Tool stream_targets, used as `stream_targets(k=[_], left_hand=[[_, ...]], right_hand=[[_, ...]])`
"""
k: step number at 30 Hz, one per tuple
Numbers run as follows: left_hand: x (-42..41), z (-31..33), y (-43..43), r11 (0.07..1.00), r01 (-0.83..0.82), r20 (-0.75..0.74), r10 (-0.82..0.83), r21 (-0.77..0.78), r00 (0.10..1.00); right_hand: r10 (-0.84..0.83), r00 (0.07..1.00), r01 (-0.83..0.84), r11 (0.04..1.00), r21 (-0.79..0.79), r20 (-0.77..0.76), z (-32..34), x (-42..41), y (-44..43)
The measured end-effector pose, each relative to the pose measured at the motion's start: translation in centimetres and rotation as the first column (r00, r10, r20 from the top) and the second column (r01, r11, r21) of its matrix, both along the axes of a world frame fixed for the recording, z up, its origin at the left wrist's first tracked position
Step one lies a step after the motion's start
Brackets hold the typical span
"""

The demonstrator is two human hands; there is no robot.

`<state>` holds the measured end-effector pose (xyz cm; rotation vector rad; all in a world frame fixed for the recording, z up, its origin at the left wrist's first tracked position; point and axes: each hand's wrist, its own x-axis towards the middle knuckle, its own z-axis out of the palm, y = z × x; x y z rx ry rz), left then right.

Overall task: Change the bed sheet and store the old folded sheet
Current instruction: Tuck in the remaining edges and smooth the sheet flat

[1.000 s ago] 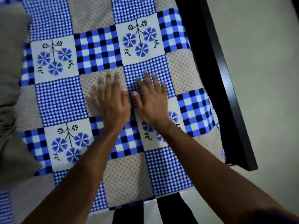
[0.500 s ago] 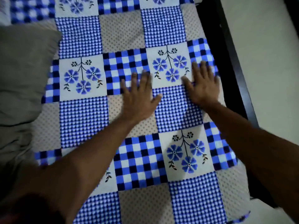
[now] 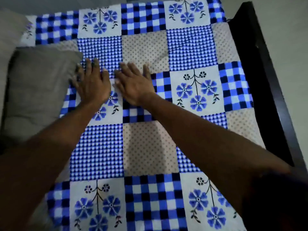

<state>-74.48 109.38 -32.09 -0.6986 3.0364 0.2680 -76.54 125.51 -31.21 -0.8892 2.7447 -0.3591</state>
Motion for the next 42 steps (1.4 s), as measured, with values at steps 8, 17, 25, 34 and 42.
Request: stream_targets(k=[8, 17, 25, 34, 42], left_hand=[[-8.6, -1.7, 12.4, 0.953, 0.302, 0.117, -0.296, -0.034, 0.948], [-11.1, 1.0, 18.1, 0.897, 0.419, -0.139, -0.402, 0.14, 0.905], [-12.6, 0.1, 3.9, 1.0, -0.028, 0.127, 0.03, -0.014, 0.991], [-23.8, -1.7, 11.3, 0.994, 0.091, 0.081, -0.085, -0.061, 0.993], [-23.4, 0.0, 21.8, 0.879, 0.477, -0.033, -0.476, 0.018, 0.879]], right_hand=[[-0.558, 0.822, 0.568, 0.819, 0.08, -0.116, -2.6, -11.4, 19.0], [-0.516, 0.838, 0.484, 0.853, -0.194, -0.178, 0.1, -13.2, 18.6], [0.086, 0.995, -0.084, 0.995, 0.055, -0.043, -0.6, -15.0, 3.3], [-0.494, 0.854, 0.508, 0.859, 0.058, -0.167, -2.3, -28.3, 18.4], [-0.651, 0.719, 0.6, 0.758, -0.255, -0.244, 0.1, -23.8, 21.6]])
